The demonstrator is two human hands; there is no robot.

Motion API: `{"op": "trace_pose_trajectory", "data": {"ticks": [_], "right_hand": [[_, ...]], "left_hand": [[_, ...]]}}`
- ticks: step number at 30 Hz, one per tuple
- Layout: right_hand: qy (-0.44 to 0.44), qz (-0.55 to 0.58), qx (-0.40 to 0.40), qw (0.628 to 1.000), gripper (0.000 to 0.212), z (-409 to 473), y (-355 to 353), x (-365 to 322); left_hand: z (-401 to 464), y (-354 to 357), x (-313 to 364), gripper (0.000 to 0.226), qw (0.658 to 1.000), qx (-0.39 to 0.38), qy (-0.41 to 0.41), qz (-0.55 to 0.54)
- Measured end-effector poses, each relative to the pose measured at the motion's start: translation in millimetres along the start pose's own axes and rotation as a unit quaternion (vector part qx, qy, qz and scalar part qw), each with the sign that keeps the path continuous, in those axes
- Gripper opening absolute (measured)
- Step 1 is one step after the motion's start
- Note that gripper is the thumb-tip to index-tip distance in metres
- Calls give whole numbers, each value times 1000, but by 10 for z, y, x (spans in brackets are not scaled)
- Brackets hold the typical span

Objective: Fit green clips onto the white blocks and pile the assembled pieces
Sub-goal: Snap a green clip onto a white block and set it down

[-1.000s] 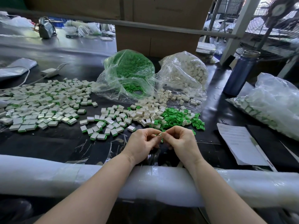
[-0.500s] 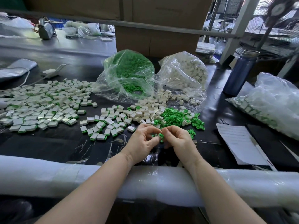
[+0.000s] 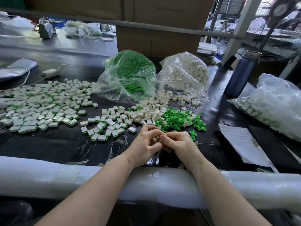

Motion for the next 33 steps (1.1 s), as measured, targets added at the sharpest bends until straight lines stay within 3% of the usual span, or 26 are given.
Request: {"op": "trace_pose_trajectory", "data": {"ticks": [17,24,28,33], "right_hand": [[7,-15,28,999,23,-1,-31,29],[-15,-13,32,999,20,4,4,3],[-34,20,67,997,6,4,-11,0],[-71,-89,114,987,21,-10,-53,-14]], "left_hand": [[16,21,-43,23,1000,-17,6,20],[8,-5,-30,13,1000,4,10,-8],[26,-35,-55,6,999,36,-2,-33],[42,-33,-92,4,999,41,-10,-20]]}}
Point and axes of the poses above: each hand's wrist, its own z-axis towards the middle knuckle, its own y-axis out of the palm, x = y × z, the point moved 2 cm from there along z, towards the middle knuckle, and after that the axes turned 7 degrees about -x, right-handed, at the moved point
